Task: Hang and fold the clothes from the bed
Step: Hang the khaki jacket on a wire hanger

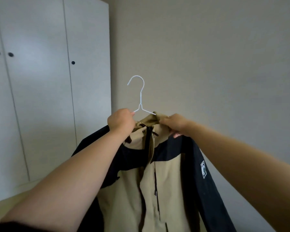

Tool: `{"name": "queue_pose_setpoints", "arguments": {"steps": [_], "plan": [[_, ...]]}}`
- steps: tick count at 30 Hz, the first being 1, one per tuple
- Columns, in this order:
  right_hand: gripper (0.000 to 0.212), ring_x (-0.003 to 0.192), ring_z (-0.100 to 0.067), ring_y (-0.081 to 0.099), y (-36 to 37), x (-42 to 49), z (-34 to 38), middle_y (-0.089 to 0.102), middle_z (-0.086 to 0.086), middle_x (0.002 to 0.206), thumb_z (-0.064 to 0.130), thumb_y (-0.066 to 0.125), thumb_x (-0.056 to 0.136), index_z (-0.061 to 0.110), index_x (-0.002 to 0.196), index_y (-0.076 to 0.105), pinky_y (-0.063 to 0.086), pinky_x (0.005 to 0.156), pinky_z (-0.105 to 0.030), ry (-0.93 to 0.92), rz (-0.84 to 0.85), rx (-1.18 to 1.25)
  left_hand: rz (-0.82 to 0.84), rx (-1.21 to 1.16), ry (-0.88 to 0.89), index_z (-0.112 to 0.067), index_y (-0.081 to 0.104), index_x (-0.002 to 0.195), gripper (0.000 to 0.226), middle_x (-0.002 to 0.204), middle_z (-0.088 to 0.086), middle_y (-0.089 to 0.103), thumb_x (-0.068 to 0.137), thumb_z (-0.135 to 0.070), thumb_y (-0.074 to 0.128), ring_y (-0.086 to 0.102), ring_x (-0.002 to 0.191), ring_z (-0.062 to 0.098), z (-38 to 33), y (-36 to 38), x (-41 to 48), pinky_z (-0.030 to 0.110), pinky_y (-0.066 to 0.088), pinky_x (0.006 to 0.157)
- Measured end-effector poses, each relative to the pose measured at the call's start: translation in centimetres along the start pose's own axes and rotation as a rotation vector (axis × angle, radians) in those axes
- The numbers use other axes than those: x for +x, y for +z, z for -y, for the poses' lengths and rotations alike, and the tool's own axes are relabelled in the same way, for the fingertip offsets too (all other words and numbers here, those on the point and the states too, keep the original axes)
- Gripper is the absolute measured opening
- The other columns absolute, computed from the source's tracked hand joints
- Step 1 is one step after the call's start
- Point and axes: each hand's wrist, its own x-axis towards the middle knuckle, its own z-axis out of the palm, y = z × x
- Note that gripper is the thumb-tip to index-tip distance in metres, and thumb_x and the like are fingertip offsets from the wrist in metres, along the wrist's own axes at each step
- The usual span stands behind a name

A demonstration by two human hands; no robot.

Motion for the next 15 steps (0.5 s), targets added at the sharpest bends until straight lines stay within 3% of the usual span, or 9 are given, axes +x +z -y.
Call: {"name": "queue_pose_setpoints", "arguments": {"steps": [2,5,7,11,13,15], "plan": [[0.015,0.065,-0.016,0.056,0.1,-0.2,1.1,0.058,-0.002,0.071,0.018,0.059,0.089,0.011,0.076,0.061,0.047,0.05,-0.015,-0.217,-0.099,0.106,0.003,-0.023,0.015,-0.017,0.063,0.083,0.032,0.066,-0.006,0.046,0.1,-0.031,0.04,0.044,0.06,0.018,0.4,-0.2,0.2,0.027,0.027,0.049],[0.03,0.06,-0.015,0.051,-0.1,-0.9,2.7,0.053,0.001,0.061,-0.012,0.05,0.075,0.015,0.063,0.052,0.042,0.048,-0.015,-0.416,-0.316,0.289,0.006,-0.095,0.069,-0.018,0.054,0.07,0.036,0.065,-0.005,0.046,0.1,-0.033,0.04,0.047,0.066,0.021,1.0,-0.2,0.3,0.027,0.026,0.049],[0.027,0.061,-0.019,0.051,-0.3,-0.9,2.7,0.053,-0.002,0.062,-0.009,0.045,0.075,0.015,0.064,0.051,0.041,0.051,-0.023,-0.405,-0.397,0.208,-0.014,-0.136,0.081,-0.019,0.045,0.061,0.041,0.063,-0.005,0.046,0.1,-0.032,0.041,0.044,0.059,0.018,1.2,-0.2,0.3,0.026,0.024,0.047],[0.012,0.078,-0.027,0.055,-1.1,-0.9,0.2,0.059,-0.011,0.086,0.007,0.048,0.081,0.007,0.088,0.058,0.044,0.063,-0.03,-0.073,-0.292,-0.399,-0.056,-0.157,0.112,-0.018,0.039,0.058,0.044,0.061,-0.003,0.046,0.101,-0.03,0.038,0.044,0.059,0.019,0.8,0.1,-0.7,0.028,0.025,0.048],[0.023,0.095,-0.027,0.053,-1.3,-0.8,-1.0,0.053,-0.01,0.106,0.01,0.051,0.083,0.008,0.105,0.054,0.044,0.072,-0.033,-0.115,-0.4,-0.445,-0.077,-0.167,0.173,-0.017,0.036,0.058,0.044,0.059,-0.004,0.042,0.1,-0.028,0.039,0.042,0.059,0.019,0.7,0.7,-1.1,0.029,0.023,0.048],[0.033,0.108,-0.024,0.048,-1.4,-0.6,-1.5,0.049,-0.006,0.117,0.015,0.054,0.086,0.01,0.118,0.05,0.04,0.082,-0.03,-0.287,-0.447,-0.295,-0.107,-0.163,0.244,-0.016,0.036,0.06,0.042,0.062,-0.003,0.043,0.1,-0.027,0.041,0.044,0.064,0.022,0.7,1.2,-1.3,0.03,0.025,0.053]]}}
